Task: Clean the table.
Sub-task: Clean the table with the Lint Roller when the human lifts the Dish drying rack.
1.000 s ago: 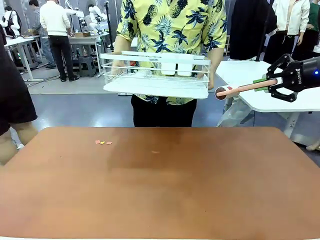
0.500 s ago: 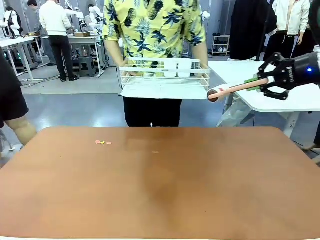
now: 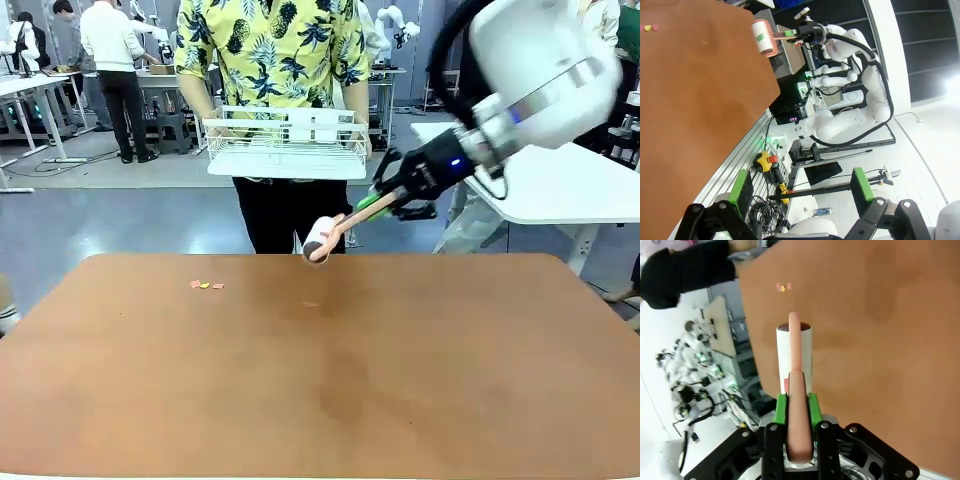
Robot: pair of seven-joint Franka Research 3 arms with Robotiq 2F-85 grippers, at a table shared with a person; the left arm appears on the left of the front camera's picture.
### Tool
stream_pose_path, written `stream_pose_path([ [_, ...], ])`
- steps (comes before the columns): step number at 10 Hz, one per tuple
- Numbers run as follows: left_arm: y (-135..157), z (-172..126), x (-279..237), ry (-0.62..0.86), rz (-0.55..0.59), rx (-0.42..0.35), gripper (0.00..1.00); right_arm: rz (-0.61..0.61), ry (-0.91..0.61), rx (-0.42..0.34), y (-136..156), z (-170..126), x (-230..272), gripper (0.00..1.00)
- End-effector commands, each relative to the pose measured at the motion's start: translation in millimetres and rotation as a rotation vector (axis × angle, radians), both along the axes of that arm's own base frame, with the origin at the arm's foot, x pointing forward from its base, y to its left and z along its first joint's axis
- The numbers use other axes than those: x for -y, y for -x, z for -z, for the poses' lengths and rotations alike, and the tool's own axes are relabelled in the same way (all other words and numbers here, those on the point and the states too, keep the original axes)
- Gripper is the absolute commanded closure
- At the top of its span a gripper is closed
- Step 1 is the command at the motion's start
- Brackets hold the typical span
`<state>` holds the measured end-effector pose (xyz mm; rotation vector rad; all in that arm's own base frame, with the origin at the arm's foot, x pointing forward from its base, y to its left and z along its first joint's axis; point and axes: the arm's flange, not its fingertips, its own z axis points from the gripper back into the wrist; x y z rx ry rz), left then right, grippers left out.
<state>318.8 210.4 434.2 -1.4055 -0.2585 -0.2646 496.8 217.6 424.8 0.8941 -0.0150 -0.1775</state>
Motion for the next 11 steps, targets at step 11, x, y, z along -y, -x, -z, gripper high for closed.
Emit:
stream_pose_path([
  [11, 2, -1, -2, 0.003, -0.005, 0.005, 0.00, -0.048, 0.042, 0.011, -50, 29, -18, 0.79],
])
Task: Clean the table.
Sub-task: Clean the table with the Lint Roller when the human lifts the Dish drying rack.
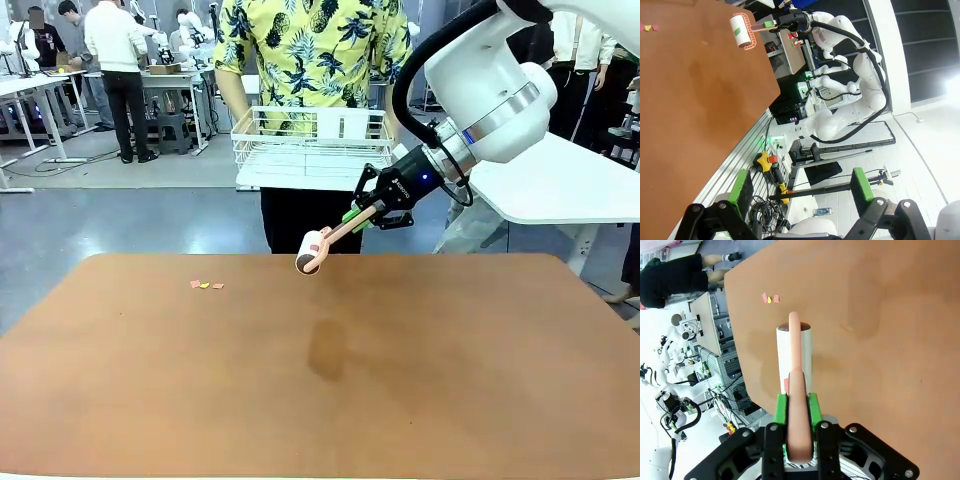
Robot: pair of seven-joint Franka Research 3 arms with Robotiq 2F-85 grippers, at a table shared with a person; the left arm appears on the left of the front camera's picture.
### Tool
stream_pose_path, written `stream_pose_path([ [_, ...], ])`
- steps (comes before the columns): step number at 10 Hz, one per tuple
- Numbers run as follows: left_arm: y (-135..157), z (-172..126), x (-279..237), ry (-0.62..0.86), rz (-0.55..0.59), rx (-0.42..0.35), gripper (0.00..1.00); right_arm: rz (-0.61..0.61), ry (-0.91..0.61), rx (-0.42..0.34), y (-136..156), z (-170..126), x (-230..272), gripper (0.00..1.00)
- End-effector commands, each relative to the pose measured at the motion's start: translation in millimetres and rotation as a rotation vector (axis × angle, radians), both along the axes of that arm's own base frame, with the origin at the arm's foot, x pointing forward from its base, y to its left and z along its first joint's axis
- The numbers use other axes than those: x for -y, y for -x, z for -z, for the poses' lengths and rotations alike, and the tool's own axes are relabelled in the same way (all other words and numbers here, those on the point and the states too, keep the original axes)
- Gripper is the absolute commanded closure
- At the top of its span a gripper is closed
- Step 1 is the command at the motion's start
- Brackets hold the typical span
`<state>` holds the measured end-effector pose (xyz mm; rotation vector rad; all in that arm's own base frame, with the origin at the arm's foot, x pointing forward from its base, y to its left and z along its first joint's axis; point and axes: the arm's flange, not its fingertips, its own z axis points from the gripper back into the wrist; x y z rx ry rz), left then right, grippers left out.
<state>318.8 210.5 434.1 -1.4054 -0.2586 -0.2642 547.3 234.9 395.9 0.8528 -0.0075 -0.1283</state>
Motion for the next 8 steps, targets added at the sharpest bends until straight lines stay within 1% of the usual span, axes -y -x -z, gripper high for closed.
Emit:
stream_pose_path([
  [1, 2, -1, -2, 0.003, -0.005, 0.005, 0.00, -0.044, 0.000, 0.033, -17, 4, -21, 0.79],
  [2, 2, -1, -2, 0.003, -0.005, 0.005, 0.00, -0.077, 0.036, 0.017, -40, 13, -46, 0.79],
  [3, 2, -1, -2, 0.003, -0.005, 0.005, 0.00, -0.080, 0.033, -0.008, -57, 24, -66, 0.79],
  [4, 2, -1, -2, 0.003, -0.005, 0.005, 0.00, -0.078, 0.036, -0.001, -69, 35, -87, 0.79],
  [5, 2, -1, -2, 0.003, -0.005, 0.005, 0.00, -0.081, 0.055, 0.016, -77, 51, -109, 0.79],
  [6, 2, -1, -2, 0.003, -0.005, 0.005, 0.00, -0.115, 0.031, 0.034, -82, 61, -128, 0.79],
  [7, 2, -1, -2, 0.003, -0.005, 0.005, 0.00, -0.124, 0.019, 0.042, -85, 64, -139, 0.79],
  [8, 2, -1, -2, 0.003, -0.005, 0.005, 0.00, -0.114, 0.034, 0.030, -89, 68, -149, 0.79],
])
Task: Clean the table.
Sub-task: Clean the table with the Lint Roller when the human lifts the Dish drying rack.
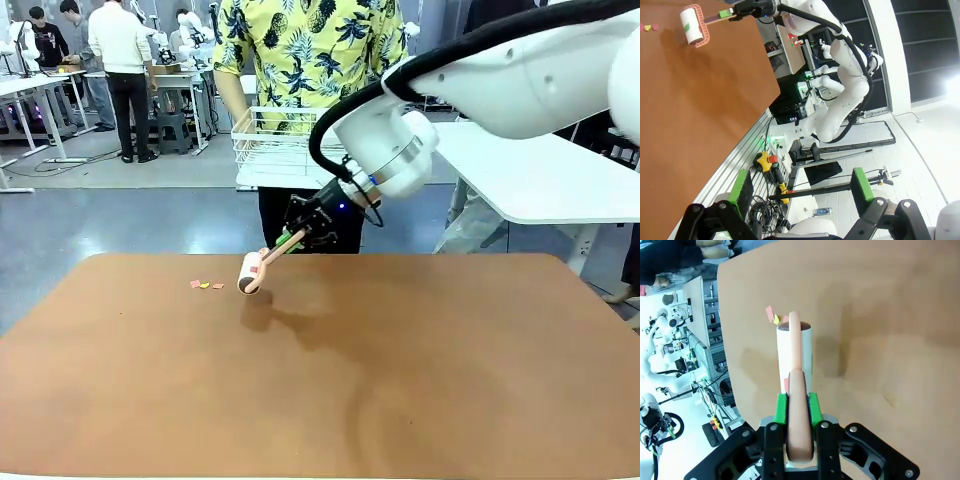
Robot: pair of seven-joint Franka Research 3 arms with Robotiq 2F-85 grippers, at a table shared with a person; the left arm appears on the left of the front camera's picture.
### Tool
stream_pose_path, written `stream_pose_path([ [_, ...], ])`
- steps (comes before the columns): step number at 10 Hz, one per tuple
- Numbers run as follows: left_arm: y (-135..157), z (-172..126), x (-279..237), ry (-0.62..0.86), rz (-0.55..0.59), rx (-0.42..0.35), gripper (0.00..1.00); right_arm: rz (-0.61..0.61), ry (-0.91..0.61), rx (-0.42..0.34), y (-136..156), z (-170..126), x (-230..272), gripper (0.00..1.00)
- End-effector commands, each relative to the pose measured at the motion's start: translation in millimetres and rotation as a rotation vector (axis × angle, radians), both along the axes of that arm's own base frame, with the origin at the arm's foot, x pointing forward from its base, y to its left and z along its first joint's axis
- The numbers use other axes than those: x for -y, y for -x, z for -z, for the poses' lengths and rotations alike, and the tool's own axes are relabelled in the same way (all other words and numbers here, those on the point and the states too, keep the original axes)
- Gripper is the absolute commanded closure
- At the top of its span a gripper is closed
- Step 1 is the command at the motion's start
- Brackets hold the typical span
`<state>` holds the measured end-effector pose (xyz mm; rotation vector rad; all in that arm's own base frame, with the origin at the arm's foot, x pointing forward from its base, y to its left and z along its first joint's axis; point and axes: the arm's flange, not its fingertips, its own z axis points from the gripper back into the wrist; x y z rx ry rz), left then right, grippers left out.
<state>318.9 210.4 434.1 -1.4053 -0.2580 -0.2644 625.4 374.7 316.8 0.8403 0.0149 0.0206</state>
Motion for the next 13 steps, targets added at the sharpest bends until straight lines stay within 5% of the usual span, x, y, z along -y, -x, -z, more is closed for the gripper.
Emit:
stream_pose_path([
  [1, 2, -1, -2, 0.003, -0.005, 0.006, 0.00, 0.066, -0.007, -0.029, -21, -9, -16, 0.79],
  [6, 2, -1, -2, 0.003, -0.005, 0.006, 0.00, 0.116, 0.008, -0.076, -48, 16, -35, 0.79],
  [13, 2, -1, -2, 0.003, -0.005, 0.006, 0.00, 0.008, 0.098, -0.149, -54, 46, -65, 0.79],
])
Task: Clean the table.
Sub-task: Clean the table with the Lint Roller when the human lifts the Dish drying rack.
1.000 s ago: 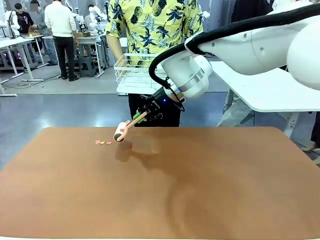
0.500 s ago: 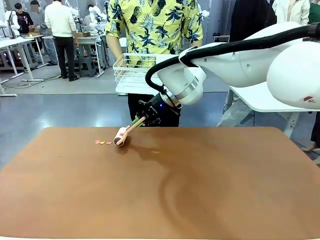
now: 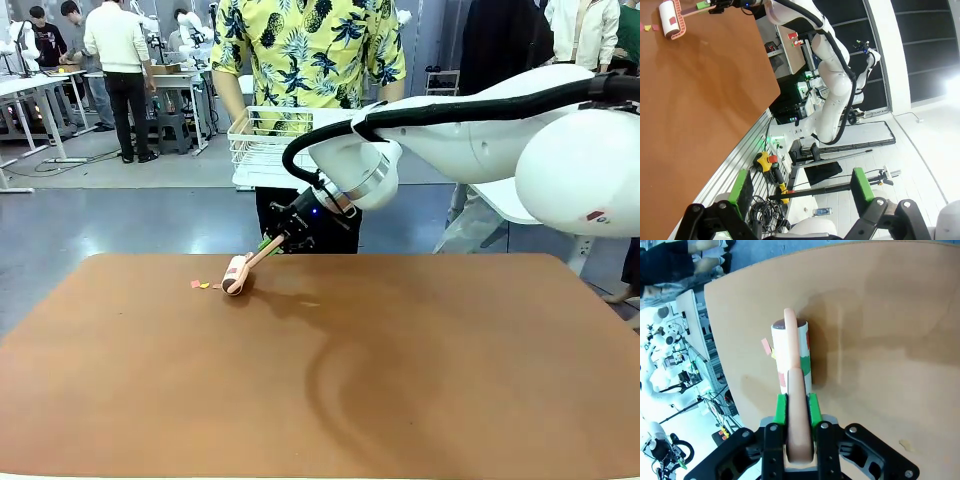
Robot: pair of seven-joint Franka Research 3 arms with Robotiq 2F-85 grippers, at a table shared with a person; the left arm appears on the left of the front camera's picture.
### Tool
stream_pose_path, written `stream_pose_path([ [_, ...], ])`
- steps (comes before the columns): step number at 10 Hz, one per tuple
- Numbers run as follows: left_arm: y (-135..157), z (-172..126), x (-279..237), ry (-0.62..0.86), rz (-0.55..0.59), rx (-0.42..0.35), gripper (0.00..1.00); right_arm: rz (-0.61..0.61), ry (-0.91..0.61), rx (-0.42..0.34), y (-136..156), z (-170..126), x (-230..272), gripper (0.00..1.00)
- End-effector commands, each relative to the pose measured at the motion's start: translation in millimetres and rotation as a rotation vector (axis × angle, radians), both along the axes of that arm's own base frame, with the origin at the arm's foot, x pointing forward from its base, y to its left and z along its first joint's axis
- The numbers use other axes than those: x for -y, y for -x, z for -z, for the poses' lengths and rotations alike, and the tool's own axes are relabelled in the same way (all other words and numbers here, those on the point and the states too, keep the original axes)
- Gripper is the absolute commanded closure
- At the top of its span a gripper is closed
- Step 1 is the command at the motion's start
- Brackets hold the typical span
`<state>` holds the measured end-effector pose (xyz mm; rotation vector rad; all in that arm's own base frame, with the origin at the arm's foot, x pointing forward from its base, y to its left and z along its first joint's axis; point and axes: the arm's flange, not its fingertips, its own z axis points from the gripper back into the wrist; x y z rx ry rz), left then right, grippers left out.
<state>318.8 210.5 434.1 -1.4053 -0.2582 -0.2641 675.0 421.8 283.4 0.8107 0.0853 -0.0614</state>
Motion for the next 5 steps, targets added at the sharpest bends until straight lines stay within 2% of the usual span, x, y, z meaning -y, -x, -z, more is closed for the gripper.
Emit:
stream_pose_path([
  [1, 2, -1, -2, 0.003, -0.005, 0.006, 0.00, -0.077, 0.083, -0.049, -2, 19, -26, 0.79],
  [2, 2, -1, -2, 0.003, -0.005, 0.006, 0.00, -0.138, 0.110, -0.041, 3, 26, -34, 0.79],
  [5, 2, -1, -2, 0.003, -0.005, 0.006, 0.00, -0.177, 0.146, -0.021, 9, 36, -61, 0.79],
])
